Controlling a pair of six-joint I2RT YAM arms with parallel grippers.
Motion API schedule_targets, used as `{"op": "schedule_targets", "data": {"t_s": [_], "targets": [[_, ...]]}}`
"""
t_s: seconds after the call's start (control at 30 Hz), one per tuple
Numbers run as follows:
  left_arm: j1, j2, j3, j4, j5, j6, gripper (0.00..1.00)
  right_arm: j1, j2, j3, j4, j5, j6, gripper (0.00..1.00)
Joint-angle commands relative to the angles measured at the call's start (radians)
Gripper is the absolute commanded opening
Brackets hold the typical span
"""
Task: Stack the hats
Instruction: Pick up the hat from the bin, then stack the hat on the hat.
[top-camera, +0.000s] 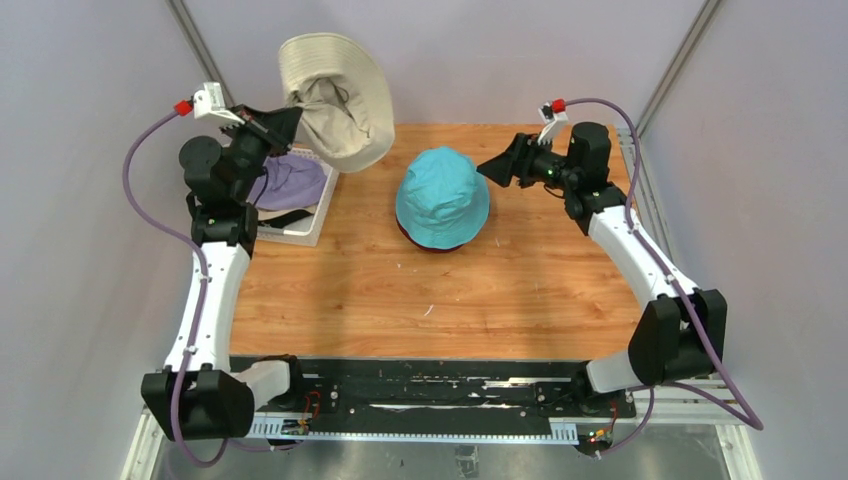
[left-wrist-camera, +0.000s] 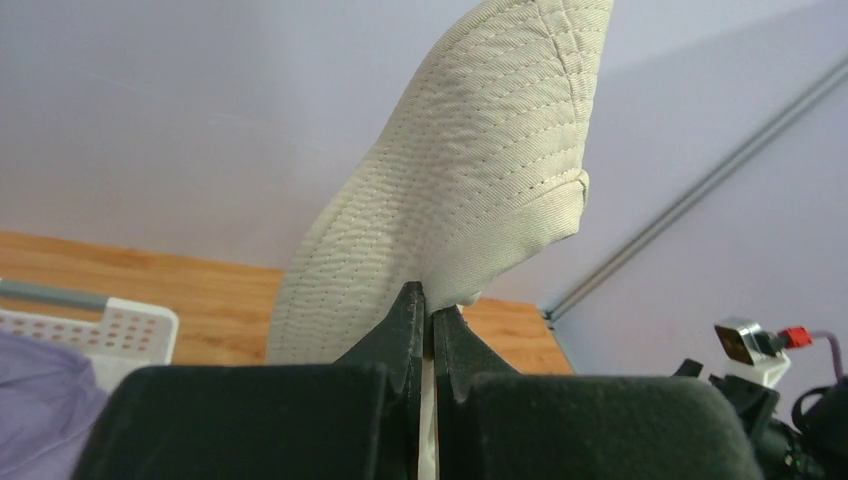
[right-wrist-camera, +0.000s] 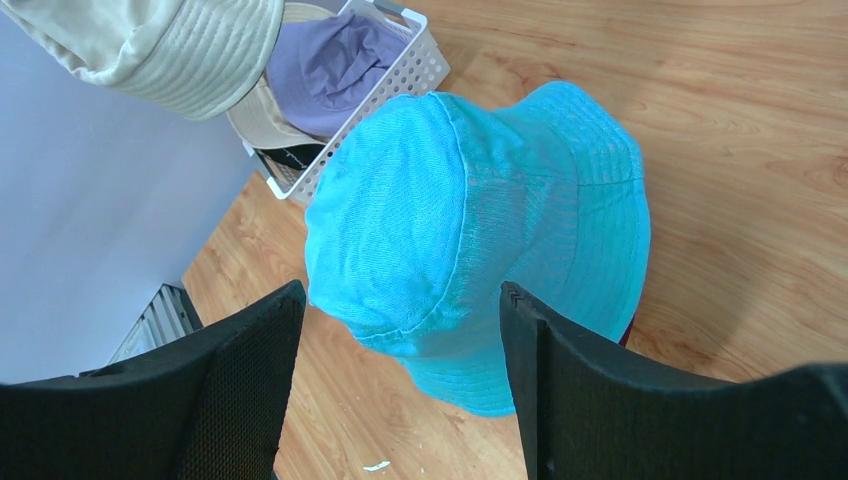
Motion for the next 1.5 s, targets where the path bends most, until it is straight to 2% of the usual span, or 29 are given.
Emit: {"op": "schedule_targets", "data": {"t_s": [0.0,0.17,0.37,0.6,0.87,1.13,1.3,1.47], "targets": [[-0.014,-0.011,-0.044,0.229,0.136,-0.003,0.0,0.016,-0.034,0.033,0.024,0.006,-0.014,0.71],[-0.038,0.011,-0.091,0.404,0.206,0.006,0.0,0.015,-0.043,0.033,0.055,-0.008,-0.002,0.71],[-0.057,0.077,-0.142,0.684,0.295,-0.057,0.0,0.015,-0.037,0.062,0.128,-0.08,0.059,0.71],[-0.074,0.146,-0.218,0.925,0.303,-0.033,0.0,0.015,-0.054,0.079,0.203,-0.142,0.141,0.71],[-0.106,0.206,-0.21,0.87,0.322,0.068,0.0,0.015,-0.063,0.078,0.218,-0.146,0.126,0.7],[-0.136,0.264,-0.173,0.911,0.315,0.114,0.0,0.015,-0.049,0.089,0.209,-0.14,0.113,0.7],[-0.166,0.29,-0.132,0.903,0.256,0.227,0.0,0.016,-0.045,0.085,0.198,-0.135,0.102,0.7],[-0.215,0.308,-0.081,0.802,0.171,0.381,0.0,0.016,-0.035,0.079,0.199,-0.133,0.103,0.7]]}}
